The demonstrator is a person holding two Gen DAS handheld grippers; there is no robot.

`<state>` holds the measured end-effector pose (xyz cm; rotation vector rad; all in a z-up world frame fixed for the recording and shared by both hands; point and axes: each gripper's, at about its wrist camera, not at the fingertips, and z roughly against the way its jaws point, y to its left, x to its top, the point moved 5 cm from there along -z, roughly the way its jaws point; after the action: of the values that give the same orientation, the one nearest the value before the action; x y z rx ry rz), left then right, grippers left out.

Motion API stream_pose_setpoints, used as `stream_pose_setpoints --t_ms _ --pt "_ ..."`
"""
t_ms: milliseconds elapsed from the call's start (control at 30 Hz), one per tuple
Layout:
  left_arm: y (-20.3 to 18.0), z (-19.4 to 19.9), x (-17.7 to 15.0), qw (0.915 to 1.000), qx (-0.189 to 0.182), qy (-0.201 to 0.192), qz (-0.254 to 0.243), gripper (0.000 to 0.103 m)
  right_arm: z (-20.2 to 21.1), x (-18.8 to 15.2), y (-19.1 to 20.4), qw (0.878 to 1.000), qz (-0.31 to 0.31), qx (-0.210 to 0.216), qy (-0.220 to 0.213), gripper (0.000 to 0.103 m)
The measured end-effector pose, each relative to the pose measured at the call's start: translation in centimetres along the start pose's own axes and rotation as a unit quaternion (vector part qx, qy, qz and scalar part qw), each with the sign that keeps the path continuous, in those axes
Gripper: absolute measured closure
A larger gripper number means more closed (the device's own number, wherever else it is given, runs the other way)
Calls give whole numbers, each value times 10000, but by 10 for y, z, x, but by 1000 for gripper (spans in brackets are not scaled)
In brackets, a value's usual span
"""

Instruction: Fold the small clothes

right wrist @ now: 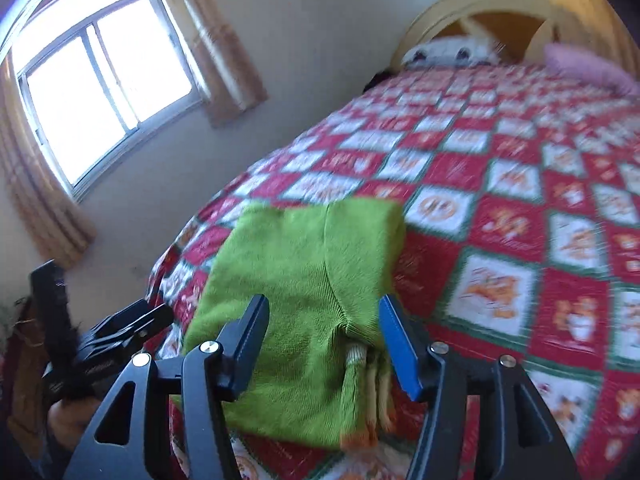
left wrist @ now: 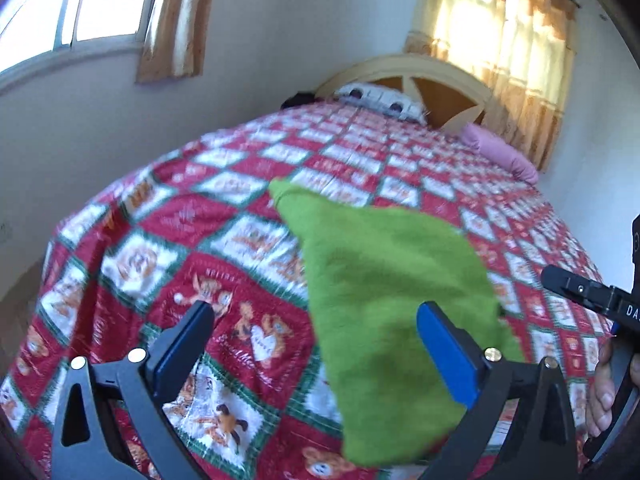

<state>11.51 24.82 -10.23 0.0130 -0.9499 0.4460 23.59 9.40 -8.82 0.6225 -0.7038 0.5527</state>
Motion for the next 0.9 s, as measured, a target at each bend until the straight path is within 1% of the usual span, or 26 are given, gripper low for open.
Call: stream_pose_setpoints --t_ms 67,133,267,367,633,900 --pt "-11 16 9 9996 -33 -232 -162 0 22 0 10 9997 73 22 -220 42" --pt "-17 25 14 9989 -79 -376 -250 0 41 -1 22 9988 241 -3 -433 36" --pt "-28 36 19 9980 -218 -488 -349 0 59 -2 38 9967 532 -42 -616 35" --pt "-32 37 18 9976 -204 -488 -455 0 65 -6 43 9961 591 -36 -655 35" --pt "-34 38 16 9977 -213 -469 -440 0 73 -6 38 9957 477 -111 -788 35" --pt "-37 38 10 9978 -198 -441 -453 0 73 -11 38 9959 451 -119 -772 35"
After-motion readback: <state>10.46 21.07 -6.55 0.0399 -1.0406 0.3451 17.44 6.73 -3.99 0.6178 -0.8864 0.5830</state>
